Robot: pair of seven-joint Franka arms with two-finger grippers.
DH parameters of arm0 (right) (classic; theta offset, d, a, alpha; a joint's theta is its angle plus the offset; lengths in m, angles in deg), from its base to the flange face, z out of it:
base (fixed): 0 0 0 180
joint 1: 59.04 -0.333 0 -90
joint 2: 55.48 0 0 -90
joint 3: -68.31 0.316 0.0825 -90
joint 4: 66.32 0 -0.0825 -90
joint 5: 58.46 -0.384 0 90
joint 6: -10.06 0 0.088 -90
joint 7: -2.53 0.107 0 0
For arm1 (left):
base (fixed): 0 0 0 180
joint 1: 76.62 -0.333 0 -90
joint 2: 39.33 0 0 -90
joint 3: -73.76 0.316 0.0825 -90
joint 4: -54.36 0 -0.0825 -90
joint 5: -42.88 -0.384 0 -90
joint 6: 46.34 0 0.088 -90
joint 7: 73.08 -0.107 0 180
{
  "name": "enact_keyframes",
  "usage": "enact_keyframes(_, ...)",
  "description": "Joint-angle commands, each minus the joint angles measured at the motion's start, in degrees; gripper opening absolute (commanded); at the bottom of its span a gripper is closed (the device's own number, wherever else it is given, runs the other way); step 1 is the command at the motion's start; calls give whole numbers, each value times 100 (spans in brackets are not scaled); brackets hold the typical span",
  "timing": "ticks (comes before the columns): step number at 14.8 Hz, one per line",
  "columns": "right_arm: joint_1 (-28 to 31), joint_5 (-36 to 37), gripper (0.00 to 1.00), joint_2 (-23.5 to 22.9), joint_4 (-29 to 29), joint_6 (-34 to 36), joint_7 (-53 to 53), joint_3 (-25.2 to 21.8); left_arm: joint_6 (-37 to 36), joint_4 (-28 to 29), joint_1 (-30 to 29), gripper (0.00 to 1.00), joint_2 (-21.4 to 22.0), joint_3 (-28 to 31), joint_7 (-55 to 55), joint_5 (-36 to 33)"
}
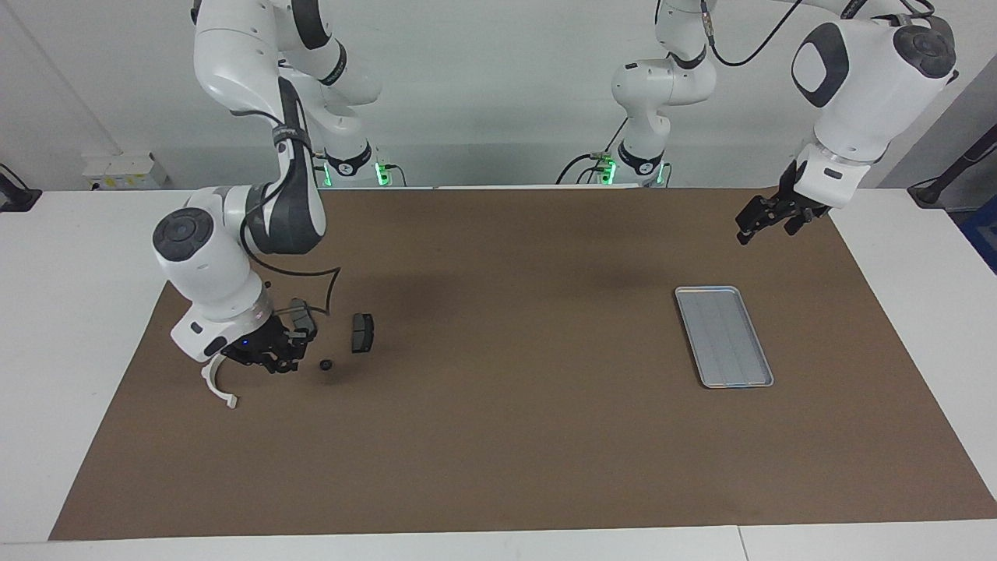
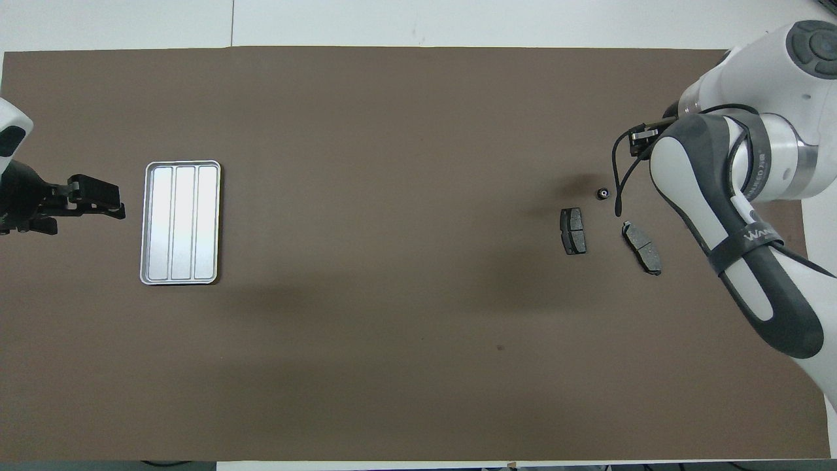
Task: Pick bearing gear from pile to tray
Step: 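Carry the gear to the table center and release it with the right gripper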
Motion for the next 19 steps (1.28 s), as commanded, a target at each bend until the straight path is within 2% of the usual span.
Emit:
enact_keyframes(1,-730,269,0,-112,-476,486,1103,2,116,205,26,100,185,26,-47,61)
enact_keyframes(5,-1899,377,0,-68,-494,575,2931,11,116,205,26,100,185,26,-47,61)
enact_keyframes(9,-2656,385,0,-86,-424,470,4076,19,116,205,18,100,185,26,-47,61)
enact_keyframes(16,-2956,244,0,-270,173,-408,4271,55,116,205,26,100,185,26,-47,61)
enact_keyframes(19,-3053,174,0,-463,209,-699,4306,55,107,205,26,100,185,26,-47,61)
